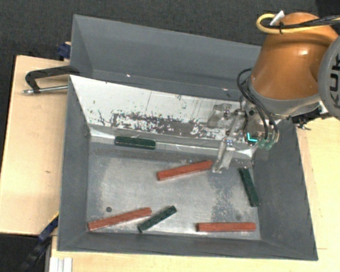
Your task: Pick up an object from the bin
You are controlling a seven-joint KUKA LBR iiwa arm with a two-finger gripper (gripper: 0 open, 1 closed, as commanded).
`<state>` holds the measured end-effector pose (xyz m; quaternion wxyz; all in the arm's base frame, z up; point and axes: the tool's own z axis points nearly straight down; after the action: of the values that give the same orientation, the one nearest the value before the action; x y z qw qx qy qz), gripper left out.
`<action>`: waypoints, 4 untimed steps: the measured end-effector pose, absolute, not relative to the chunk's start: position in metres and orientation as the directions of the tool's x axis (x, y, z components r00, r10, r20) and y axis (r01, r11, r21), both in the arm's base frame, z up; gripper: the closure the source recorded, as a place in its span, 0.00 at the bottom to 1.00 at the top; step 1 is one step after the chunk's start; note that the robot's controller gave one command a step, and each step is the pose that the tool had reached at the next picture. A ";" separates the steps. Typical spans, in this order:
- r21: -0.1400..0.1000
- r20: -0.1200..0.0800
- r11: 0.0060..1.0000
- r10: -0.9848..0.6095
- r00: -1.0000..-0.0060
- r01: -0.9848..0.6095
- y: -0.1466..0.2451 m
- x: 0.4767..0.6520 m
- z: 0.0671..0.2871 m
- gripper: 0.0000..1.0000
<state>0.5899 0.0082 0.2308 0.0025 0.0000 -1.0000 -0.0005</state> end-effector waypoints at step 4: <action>-0.001 -0.016 0.997 -0.078 -0.997 -0.078 -0.011 0.565 0.219 0.00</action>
Offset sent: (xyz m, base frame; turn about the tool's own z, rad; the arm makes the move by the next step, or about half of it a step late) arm 0.0052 0.0109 -0.1608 -0.2335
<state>0.5649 -0.0105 0.2186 -0.0082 0.0391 -0.9992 0.0003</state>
